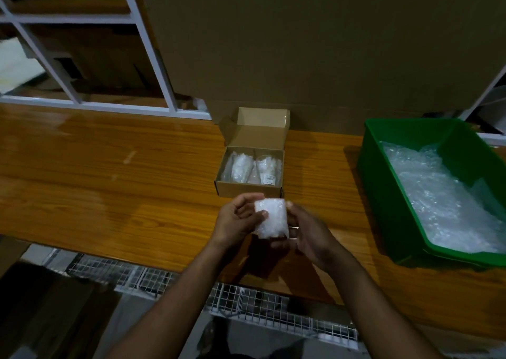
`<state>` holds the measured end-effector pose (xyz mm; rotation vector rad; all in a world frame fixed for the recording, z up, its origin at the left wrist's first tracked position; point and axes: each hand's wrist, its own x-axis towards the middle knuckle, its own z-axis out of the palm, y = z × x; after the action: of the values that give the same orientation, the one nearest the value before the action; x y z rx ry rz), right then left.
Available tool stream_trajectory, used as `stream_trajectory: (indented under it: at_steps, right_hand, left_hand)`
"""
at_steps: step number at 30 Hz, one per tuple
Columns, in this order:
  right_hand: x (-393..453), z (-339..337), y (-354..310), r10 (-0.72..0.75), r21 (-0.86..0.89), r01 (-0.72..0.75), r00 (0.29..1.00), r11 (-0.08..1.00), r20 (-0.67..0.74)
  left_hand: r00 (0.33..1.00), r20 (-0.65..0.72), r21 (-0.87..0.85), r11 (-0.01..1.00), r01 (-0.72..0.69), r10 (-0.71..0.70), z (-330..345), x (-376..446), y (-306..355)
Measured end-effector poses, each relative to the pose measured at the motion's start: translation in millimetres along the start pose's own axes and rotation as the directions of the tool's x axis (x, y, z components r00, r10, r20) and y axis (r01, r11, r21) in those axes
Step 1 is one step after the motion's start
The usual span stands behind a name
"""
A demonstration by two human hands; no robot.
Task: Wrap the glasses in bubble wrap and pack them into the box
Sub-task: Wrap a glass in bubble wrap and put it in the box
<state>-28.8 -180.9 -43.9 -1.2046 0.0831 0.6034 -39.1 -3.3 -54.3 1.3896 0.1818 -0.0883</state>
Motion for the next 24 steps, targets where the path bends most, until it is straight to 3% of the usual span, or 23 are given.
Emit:
stream_trajectory:
  at_steps: [2, 4, 11, 13, 16, 19, 22, 24]
  right_hand:
    - [2.9, 9.0, -0.8, -0.044, -0.101, 0.046, 0.999, 0.994, 0.026]
    - [11.1, 18.2, -4.3, -0.098, -0.208, 0.084, 0.994, 0.975, -0.058]
    - [45.6, 51.5, -19.8, -0.2, -0.229, 0.139, 0.943, 0.963, -0.265]
    - [57.7, 61.4, -22.3, -0.261, -0.318, 0.141, 0.889, 0.937, -0.377]
    - [78.6, 65.9, -28.7, -0.436, -0.589, 0.04, 0.712, 0.807, -0.55]
    - [100.8, 69.6, -36.9, -0.565, -0.74, -0.063, 0.603, 0.67, -0.563]
    - [124.3, 78.0, -41.8, -0.62, -0.829, -0.129, 0.604, 0.544, -0.501]
    - [137.9, 79.9, -38.6, -0.605, -0.869, -0.184, 0.652, 0.459, -0.457]
  left_hand:
    - [0.997, 0.04, 0.058, 0.996, -0.069, 0.067, -6.7, 3.1, 3.2]
    - [0.993, 0.067, 0.076, 0.992, -0.101, 0.096, -16.8, 9.3, 7.2]
    - [0.994, 0.073, 0.065, 0.994, -0.086, 0.081, -52.4, 45.8, 33.2]
    - [0.99, 0.063, 0.14, 0.982, -0.13, 0.123, -67.0, 59.1, 35.2]
    - [0.947, 0.103, 0.528, 0.79, -0.312, 0.306, -87.8, 80.1, 37.0]
    - [0.925, 0.153, 0.75, 0.568, -0.338, 0.348, -91.1, 97.1, 40.8]
    - [0.912, 0.176, 0.927, 0.248, -0.28, 0.371, -87.7, 104.6, 36.6]
    - [0.909, 0.165, 0.953, 0.175, -0.246, 0.382, -89.5, 106.6, 32.8]
